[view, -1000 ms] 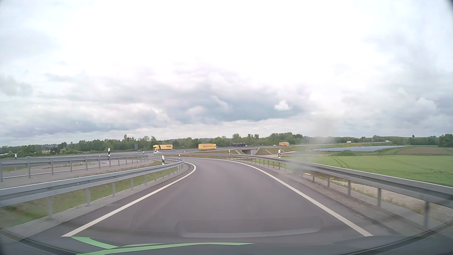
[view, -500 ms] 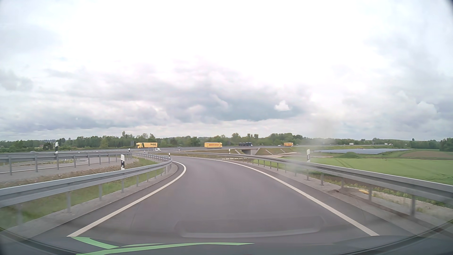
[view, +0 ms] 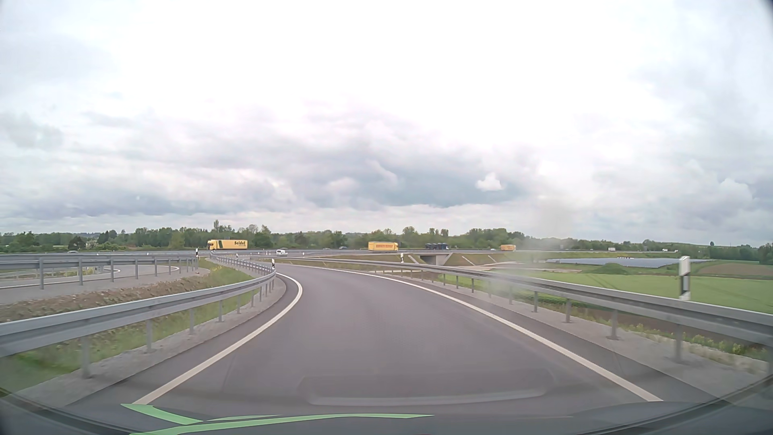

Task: Follow the waypoints while adhering to traffic rules and regulations

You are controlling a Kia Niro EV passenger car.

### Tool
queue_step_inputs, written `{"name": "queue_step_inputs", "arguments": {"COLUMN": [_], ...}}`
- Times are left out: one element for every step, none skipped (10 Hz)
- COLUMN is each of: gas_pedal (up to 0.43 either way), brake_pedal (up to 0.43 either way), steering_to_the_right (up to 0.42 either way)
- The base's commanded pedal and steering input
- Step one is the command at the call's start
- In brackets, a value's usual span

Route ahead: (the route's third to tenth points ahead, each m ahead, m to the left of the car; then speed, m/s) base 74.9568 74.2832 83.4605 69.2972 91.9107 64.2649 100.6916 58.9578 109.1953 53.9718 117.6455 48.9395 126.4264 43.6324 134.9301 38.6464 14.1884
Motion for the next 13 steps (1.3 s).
{"name": "queue_step_inputs", "arguments": {"gas_pedal": [0.000, 0.000, 0.000, 0.000, 0.047, 0.059, 0.067, 0.079, 0.087, 0.087, 0.098, 0.098, 0.098], "brake_pedal": [0.000, 0.000, 0.000, 0.000, 0.000, 0.000, 0.000, 0.000, 0.000, 0.000, 0.000, 0.000, 0.000], "steering_to_the_right": [-0.027, -0.031, -0.036, -0.038, -0.038, -0.038, -0.039, -0.039, -0.040, -0.041, -0.041, -0.041, -0.043]}}
